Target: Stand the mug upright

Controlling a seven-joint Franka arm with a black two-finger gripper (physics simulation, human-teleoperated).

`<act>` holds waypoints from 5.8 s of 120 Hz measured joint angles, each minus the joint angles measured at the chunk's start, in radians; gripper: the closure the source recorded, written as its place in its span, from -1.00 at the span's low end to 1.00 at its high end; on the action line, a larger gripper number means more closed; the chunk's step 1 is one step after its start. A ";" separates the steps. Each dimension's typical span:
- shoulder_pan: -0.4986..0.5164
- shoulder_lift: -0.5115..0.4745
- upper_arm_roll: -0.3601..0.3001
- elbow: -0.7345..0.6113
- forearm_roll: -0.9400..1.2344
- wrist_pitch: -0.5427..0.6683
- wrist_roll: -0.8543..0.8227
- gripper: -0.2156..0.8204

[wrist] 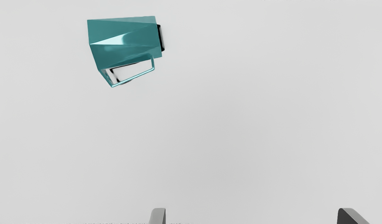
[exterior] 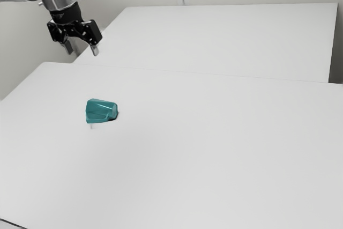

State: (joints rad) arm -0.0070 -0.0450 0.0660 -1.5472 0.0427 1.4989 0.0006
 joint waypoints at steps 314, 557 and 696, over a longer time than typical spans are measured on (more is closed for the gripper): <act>0.512 0.538 0.125 -0.093 -0.892 0.239 0.785 -0.58; 0.397 0.621 0.105 -0.038 -1.053 0.231 0.826 0.85; 0.149 0.252 -0.017 -0.274 -0.348 0.469 0.597 0.92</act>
State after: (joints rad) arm 0.1419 0.2072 0.0494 -1.8215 -0.3053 1.9682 0.5975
